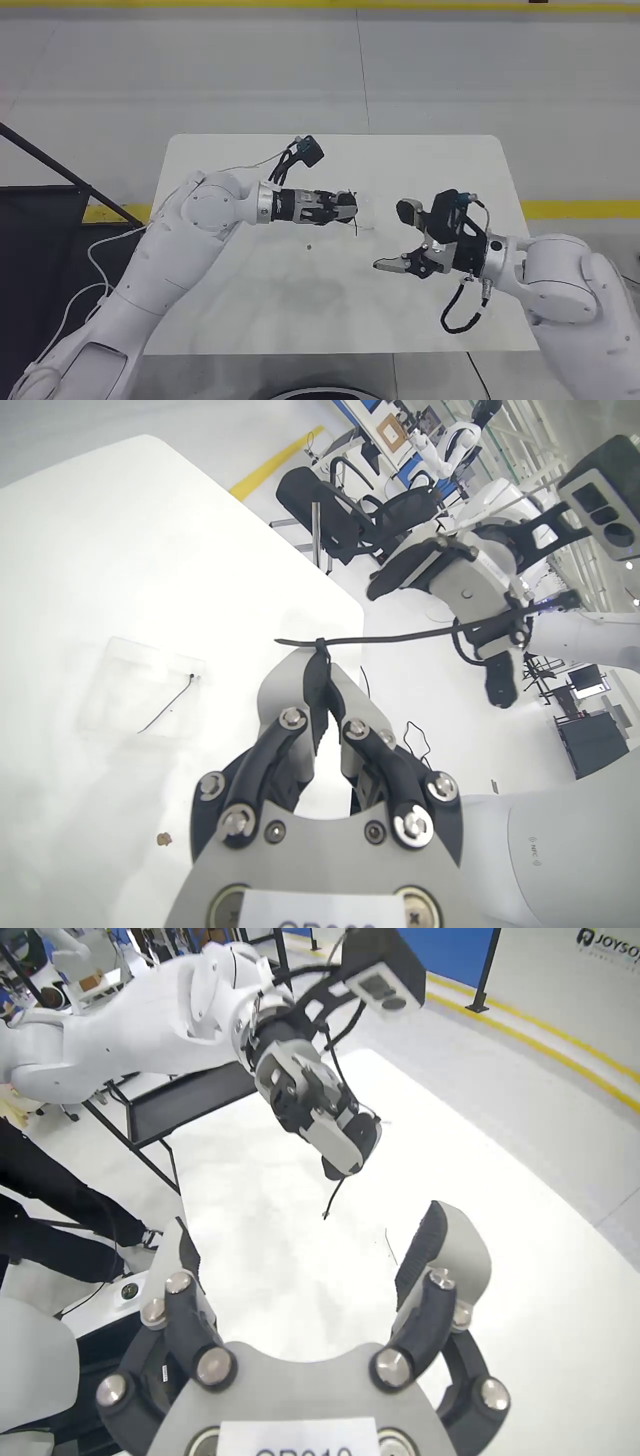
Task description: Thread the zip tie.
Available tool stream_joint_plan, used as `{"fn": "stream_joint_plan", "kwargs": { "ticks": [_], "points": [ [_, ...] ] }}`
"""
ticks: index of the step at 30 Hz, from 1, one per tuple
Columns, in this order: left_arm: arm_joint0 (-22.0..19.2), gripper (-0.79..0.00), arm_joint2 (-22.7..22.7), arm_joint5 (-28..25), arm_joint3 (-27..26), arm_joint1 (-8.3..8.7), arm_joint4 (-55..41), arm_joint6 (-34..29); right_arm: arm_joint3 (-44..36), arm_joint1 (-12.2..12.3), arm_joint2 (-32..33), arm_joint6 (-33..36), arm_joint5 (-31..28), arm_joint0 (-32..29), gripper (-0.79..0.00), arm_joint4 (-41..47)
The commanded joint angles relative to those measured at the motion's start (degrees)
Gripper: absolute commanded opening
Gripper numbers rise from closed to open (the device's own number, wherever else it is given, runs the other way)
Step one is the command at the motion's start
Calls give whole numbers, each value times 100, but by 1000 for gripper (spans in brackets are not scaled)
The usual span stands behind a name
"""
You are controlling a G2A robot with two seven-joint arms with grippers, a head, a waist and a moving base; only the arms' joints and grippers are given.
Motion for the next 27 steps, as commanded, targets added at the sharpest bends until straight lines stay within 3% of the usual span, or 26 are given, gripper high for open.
{"fn": "stream_joint_plan", "kwargs": {
  "ticks": [1, 9, 18, 21, 25, 27],
  "points": [
    [0, -785, 0, 4, 3, 0, -2, -1, -1, -1, 1, -125, -4, -1, 0, -6],
    [33, -785, 1, 24, -33, 0, 20, 53, -25, -3, -82, -109, 61, -66, 0, -179],
    [261, -785, -76, -156, -374, 41, 380, 327, 428, -74, -536, 60, 920, 54, -3, 204],
    [269, -785, -60, -209, -405, 43, 416, 338, 527, -90, -631, 130, 1015, 113, -83, 350],
    [245, -785, -20, -246, -409, 35, 457, 359, 635, -114, -750, 184, 1134, 201, -305, 477],
    [237, -785, 0, -252, -403, 31, 477, 375, 672, -126, -819, 216, 1138, 255, -336, 509]
  ]
}}
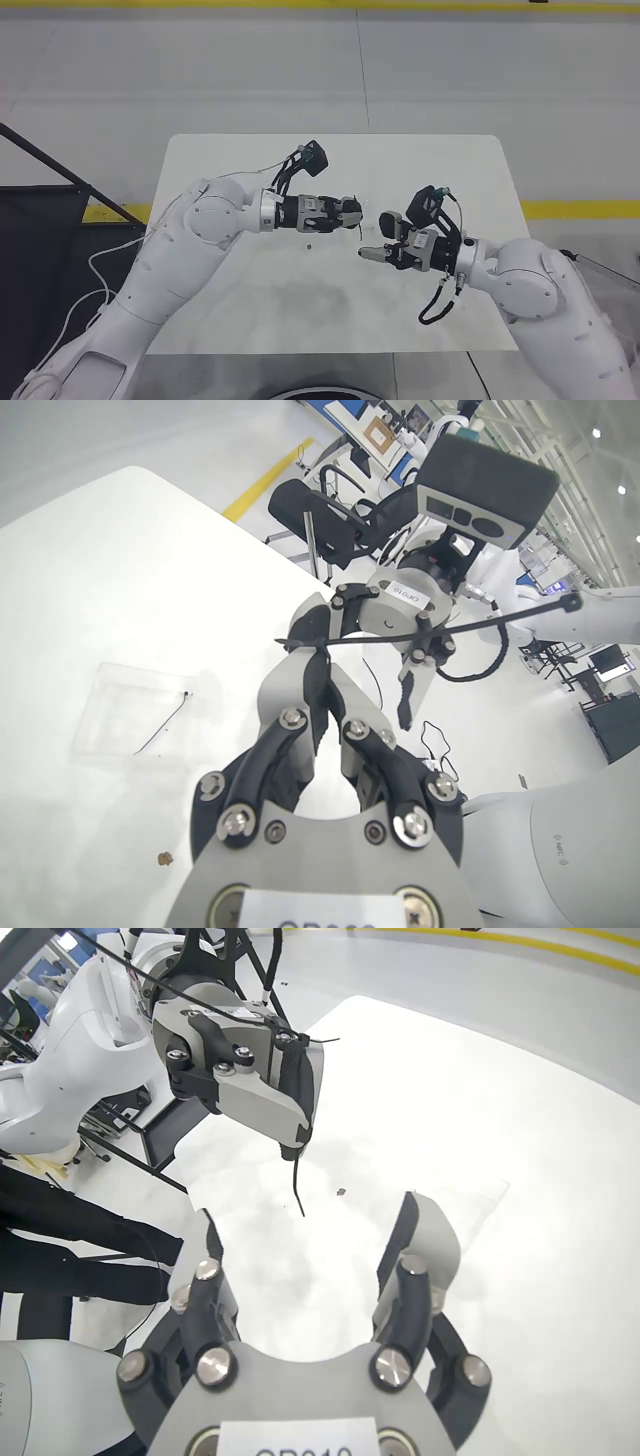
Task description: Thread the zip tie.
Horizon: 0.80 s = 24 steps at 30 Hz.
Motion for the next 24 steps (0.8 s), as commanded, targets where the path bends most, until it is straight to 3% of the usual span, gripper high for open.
{"fn": "stream_joint_plan", "kwargs": {
  "ticks": [1, 3, 16, 24],
  "points": [
    [-8, -785, 19, -5, 8, -3, 15, 5, 36, -11, -62, 28, -8, 56, -329, 20],
    [-17, -785, 25, 0, 19, -4, 22, 12, 75, -22, -121, 48, -26, 107, -379, 58],
    [-7, -785, 18, -42, 38, 11, 12, 21, 197, -91, -422, 51, -16, 411, -425, 0],
    [-8, -785, 16, -88, 54, 20, -5, 14, 240, -111, -477, 28, 14, 466, -610, -19]
  ]
}}
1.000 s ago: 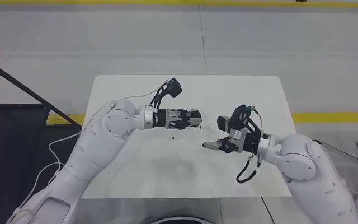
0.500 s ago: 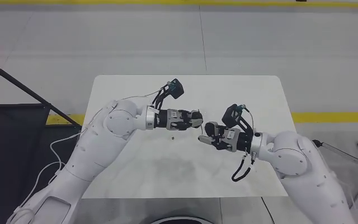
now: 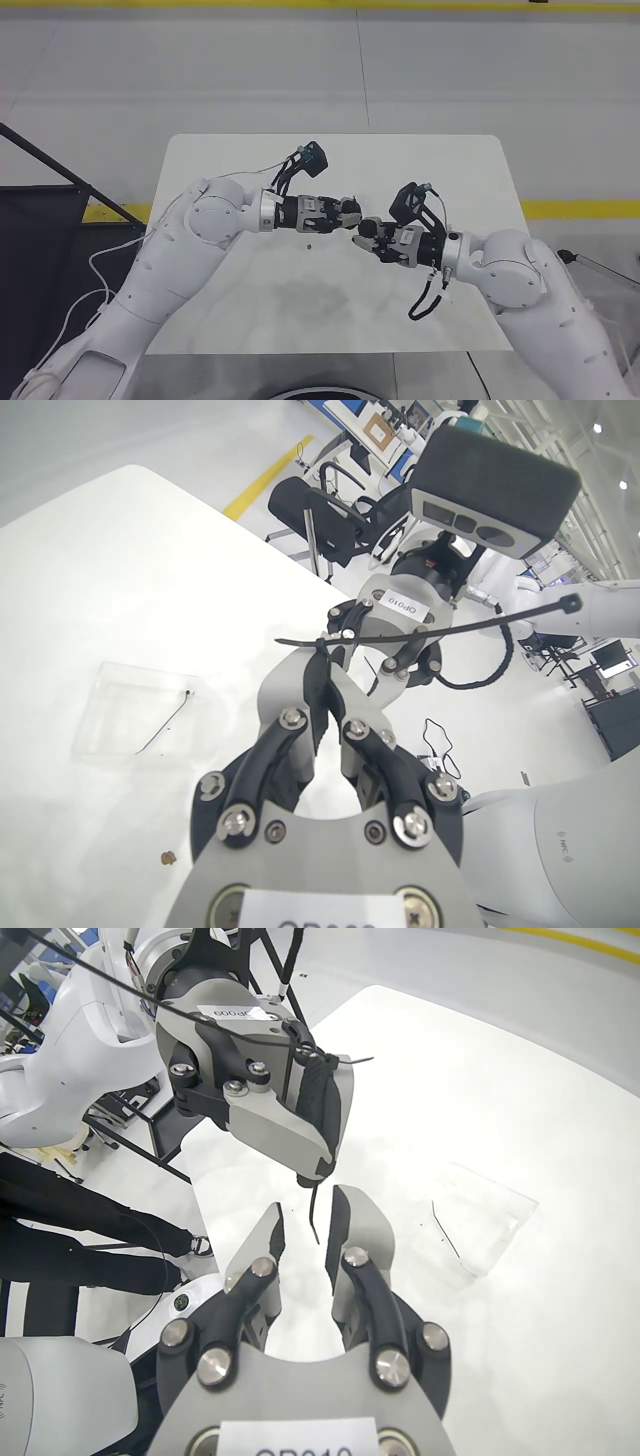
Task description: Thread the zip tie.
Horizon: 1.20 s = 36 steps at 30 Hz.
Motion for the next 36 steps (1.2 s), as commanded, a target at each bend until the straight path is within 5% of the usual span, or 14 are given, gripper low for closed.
{"fn": "stream_joint_plan", "kwargs": {
  "ticks": [1, 6, 10, 11, 12, 13, 14, 25, 36],
  "points": [
    [3, -785, -3, -4, 0, 3, -1, -1, 0, -3, -6, -4, 11, 2, -640, -13],
    [9, -785, -14, -17, -12, 13, -1, -8, -6, -8, -13, -17, 31, -3, -785, -22],
    [29, -785, -27, -11, -19, 20, -27, 14, -22, -10, -10, -32, 36, -15, -785, -36],
    [39, -542, -32, 13, -22, 21, -61, 26, -26, -11, -5, -47, 42, -20, -785, -40],
    [41, -400, -35, 23, -30, 23, -68, 19, -29, -12, 3, -71, 52, -27, -785, -45],
    [46, -43, -39, 32, -32, 26, -77, 12, -36, -12, 11, -95, 61, -35, -785, -52],
    [54, 0, -44, 44, -31, 28, -98, 9, -36, -13, 26, -130, 76, -46, -785, -48],
    [236, 0, -326, -26, 138, 121, -941, -301, 39, 27, 387, -330, -13, -198, -785, 64],
    [370, 0, -711, 345, 437, 206, -2893, -913, 355, 92, 541, -52, -1352, -187, -785, 687]
  ]
}}
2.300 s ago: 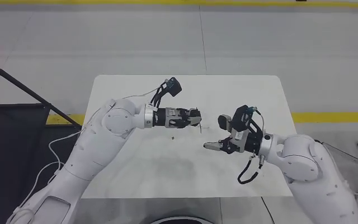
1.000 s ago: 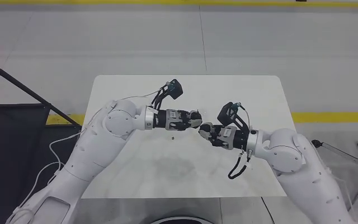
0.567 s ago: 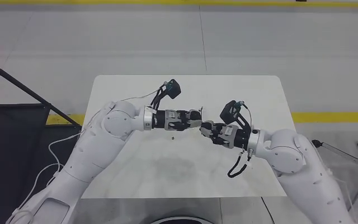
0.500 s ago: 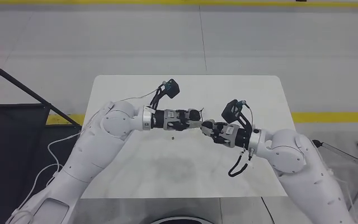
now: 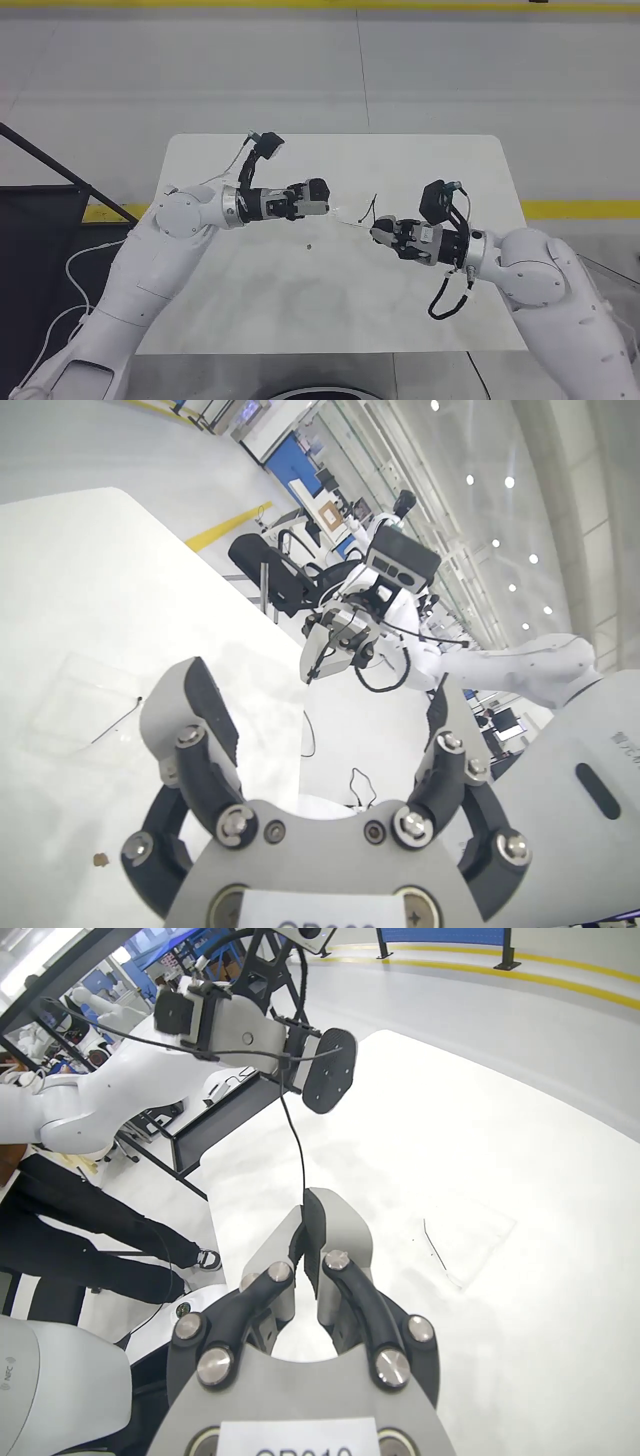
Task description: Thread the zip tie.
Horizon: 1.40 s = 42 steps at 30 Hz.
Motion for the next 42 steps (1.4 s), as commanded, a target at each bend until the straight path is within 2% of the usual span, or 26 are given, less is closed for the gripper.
{"fn": "stream_joint_plan", "kwargs": {
  "ticks": [1, 5, 14, 18, 27, 30, 33, 34, 42],
  "points": [
    [-24, 0, 30, 210, 80, -10, -477, -231, 68, 6, -37, 122, -225, 52, -785, 164],
    [-180, 0, 126, 760, 328, -35, -964, -627, 203, 20, -128, 407, -482, 191, -785, 428],
    [-180, 0, 126, 760, 328, -35, -964, -627, 204, 22, -140, 451, -488, 215, -785, 433],
    [-88, 0, 161, 940, 147, -52, -982, -432, 167, 14, -183, 325, -436, 152, -785, 396],
    [-280, -18, 470, 1282, 384, -193, -1452, -561, 570, -19, -549, 512, -908, 426, -785, 1036],
    [-389, -166, 577, 1292, 532, -244, -1521, -695, 689, -25, -673, 658, -1012, 541, -785, 1256],
    [-475, -360, 680, 1267, 616, -296, -1551, -760, 792, -28, -759, 763, -1065, 640, -785, 1405],
    [-502, -397, 710, 1270, 640, -312, -1564, -785, 819, -29, -786, 793, -1070, 670, -785, 1442],
    [-659, -434, 862, 1246, 809, -419, -1640, -930, 965, -44, -998, 990, -1040, 900, -785, 1588]
  ]
}}
